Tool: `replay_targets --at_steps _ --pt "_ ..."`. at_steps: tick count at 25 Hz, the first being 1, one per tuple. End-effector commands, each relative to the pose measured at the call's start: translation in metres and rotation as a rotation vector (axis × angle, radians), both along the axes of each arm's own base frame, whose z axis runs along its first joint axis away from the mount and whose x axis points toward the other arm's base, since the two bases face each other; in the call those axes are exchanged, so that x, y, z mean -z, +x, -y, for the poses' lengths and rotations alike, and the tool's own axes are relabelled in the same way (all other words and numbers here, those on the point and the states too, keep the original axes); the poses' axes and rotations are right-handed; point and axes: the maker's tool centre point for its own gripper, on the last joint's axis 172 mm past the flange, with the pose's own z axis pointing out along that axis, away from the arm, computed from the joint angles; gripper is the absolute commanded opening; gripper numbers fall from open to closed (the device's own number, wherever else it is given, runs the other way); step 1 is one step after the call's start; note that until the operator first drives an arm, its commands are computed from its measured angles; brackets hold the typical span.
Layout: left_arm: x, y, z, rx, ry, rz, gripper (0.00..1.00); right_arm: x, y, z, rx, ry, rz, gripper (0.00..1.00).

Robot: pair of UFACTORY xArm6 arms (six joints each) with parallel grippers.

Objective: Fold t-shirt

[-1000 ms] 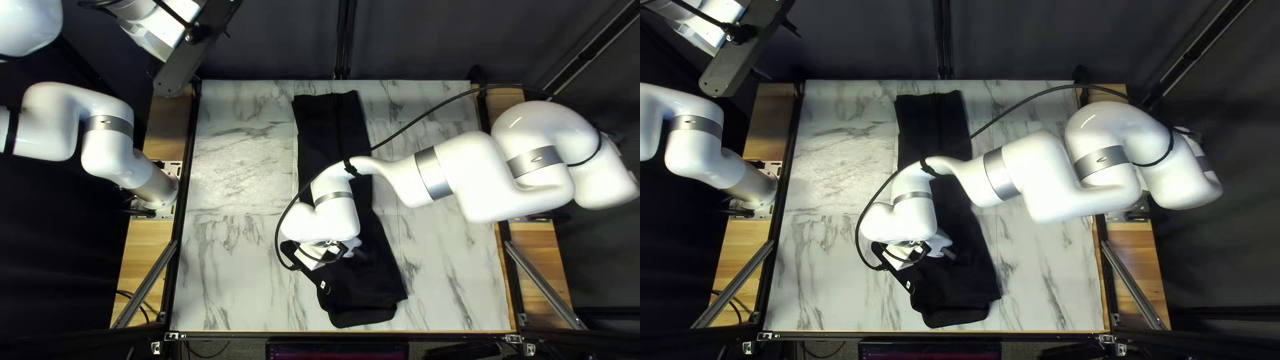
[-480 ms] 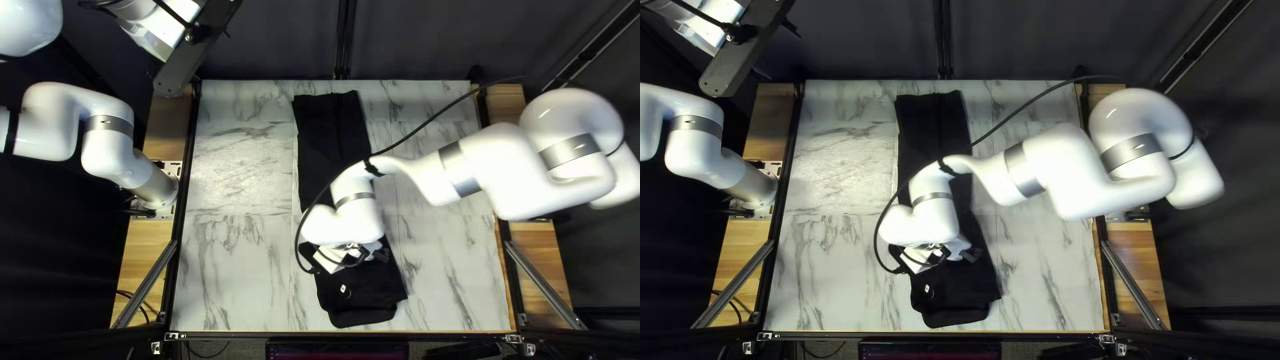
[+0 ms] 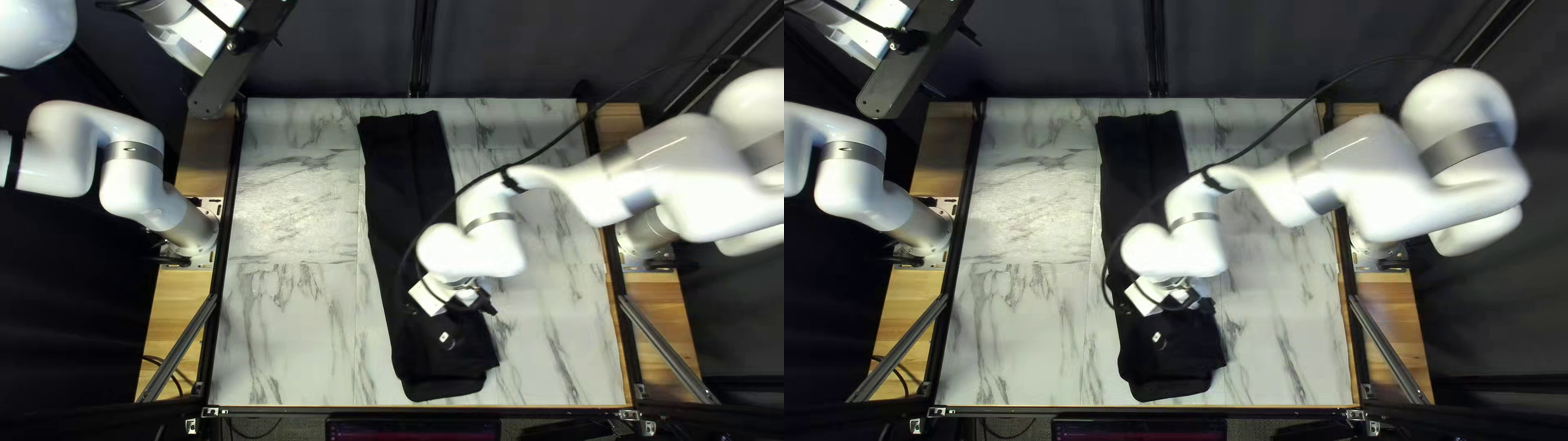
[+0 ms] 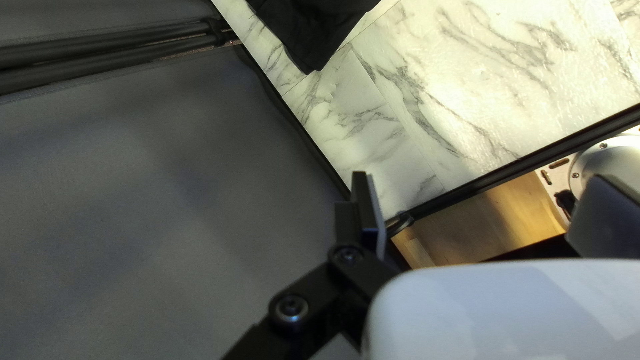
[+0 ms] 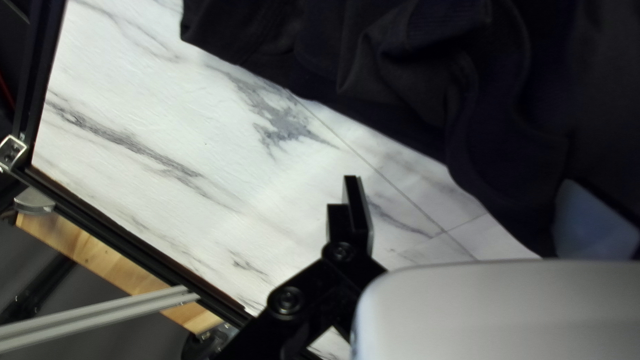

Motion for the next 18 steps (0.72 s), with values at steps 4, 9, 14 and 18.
replay_targets --at_steps 4,9,14,18 --pt "0.000 0.000 0.000 0.000 0.000 0.000 1.00 -0.009 0.012 0.001 0.029 -0.002 0.073 1.00" --pt "0.000 0.000 0.000 0.000 0.000 0.000 1.00 -0.001 0.024 0.000 0.025 0.010 0.109 1.00" --pt "0.000 0.000 0.000 0.000 0.000 0.000 1.00 -0.010 0.020 0.004 0.047 0.017 0.180 1.00" --pt "0.000 0.000 0.000 0.000 0.000 0.000 1.00 -0.014 0.026 0.006 0.067 0.016 0.246 1.00"
